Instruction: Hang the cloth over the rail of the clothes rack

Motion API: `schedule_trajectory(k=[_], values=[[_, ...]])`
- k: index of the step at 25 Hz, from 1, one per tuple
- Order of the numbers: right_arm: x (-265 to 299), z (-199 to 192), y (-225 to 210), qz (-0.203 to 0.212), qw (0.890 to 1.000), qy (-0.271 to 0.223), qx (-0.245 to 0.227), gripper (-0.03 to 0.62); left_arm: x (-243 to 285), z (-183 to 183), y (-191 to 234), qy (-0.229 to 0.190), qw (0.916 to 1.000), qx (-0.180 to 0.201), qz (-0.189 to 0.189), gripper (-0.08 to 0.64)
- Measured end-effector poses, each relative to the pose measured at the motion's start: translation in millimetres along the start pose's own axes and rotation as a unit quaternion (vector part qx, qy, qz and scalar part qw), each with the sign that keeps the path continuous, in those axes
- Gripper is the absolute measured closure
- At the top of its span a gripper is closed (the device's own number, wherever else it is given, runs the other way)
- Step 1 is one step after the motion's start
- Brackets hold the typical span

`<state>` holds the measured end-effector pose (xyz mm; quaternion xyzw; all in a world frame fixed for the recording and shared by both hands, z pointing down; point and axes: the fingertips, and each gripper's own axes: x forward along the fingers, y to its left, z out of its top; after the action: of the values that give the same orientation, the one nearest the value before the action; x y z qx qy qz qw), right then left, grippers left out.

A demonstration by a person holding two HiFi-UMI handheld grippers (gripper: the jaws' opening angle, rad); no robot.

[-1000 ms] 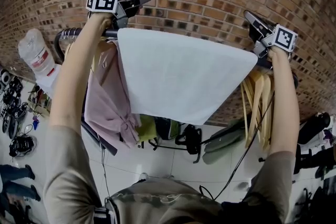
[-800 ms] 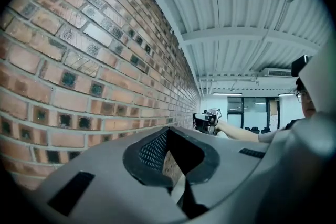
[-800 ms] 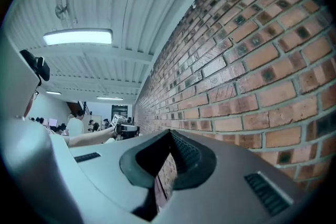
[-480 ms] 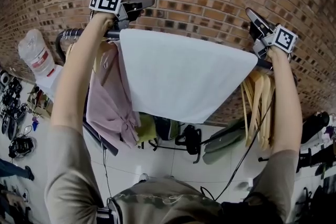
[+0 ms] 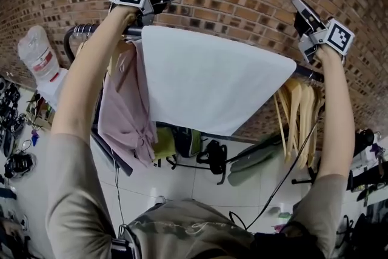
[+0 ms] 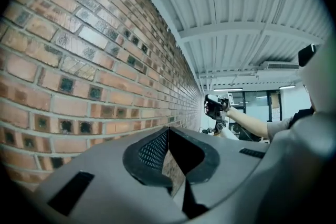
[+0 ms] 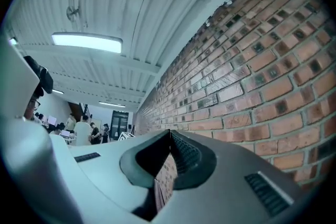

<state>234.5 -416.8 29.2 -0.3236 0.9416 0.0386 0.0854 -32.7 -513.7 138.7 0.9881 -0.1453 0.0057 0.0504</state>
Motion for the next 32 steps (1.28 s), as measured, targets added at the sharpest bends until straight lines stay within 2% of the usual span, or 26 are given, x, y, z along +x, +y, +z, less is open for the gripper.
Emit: schedule_trajectory(k=[4, 6, 8, 11, 13, 18, 21, 24, 27, 32], values=[[-5.0, -4.0, 19.4, 0.005, 1.000, 0.015, 0.004, 0.581, -11.7, 15.4, 2.8, -0.034, 0.9989, 0.029, 0.012, 0.552], [-9.9, -4.9, 23.8, 0.000, 1.000, 0.007, 0.030, 0.581, -15.7, 21.8, 2.6, -0.032, 0.9971, 0.067, 0.018, 0.552], [-11.1, -5.3, 35.4, 0.008, 0.999, 0.007, 0.034, 0.581, -22.0, 34.6, -0.6, -0.040, 0.9939, 0.100, 0.020, 0.552], [-6.8, -8.7, 52.1, 0.022, 0.999, 0.020, 0.014, 0.581, -38.6, 67.7, -12.4, -0.098, 0.9880, 0.118, 0.016, 0.552], [-5.4, -12.1, 56.3, 0.024, 0.999, 0.023, 0.013, 0.581, -44.5, 80.4, -22.9, -0.115, 0.9851, 0.127, 0.011, 0.552], [-10.7, -26.2, 60.2, 0.021, 0.999, 0.032, 0.021, 0.581, -49.9, 76.8, -37.1, -0.086, 0.9887, 0.121, 0.022, 0.552], [-15.8, -30.5, 62.9, 0.015, 0.999, 0.029, 0.023, 0.581, -57.1, 67.7, -42.1, -0.073, 0.9914, 0.101, 0.038, 0.552], [-22.8, -39.0, 61.1, -0.002, 0.999, 0.034, 0.027, 0.581, -70.9, 66.2, -48.3, -0.078, 0.9912, 0.087, 0.061, 0.552], [-33.7, -44.4, 59.4, -0.013, 0.999, 0.038, 0.032, 0.581, -79.3, 66.0, -72.6, -0.089, 0.9917, 0.084, 0.041, 0.552], [-44.2, -54.1, 74.5, -0.011, 0.999, 0.046, 0.026, 0.581, -84.0, 38.1, -126.2, -0.072, 0.9922, 0.102, -0.005, 0.552]])
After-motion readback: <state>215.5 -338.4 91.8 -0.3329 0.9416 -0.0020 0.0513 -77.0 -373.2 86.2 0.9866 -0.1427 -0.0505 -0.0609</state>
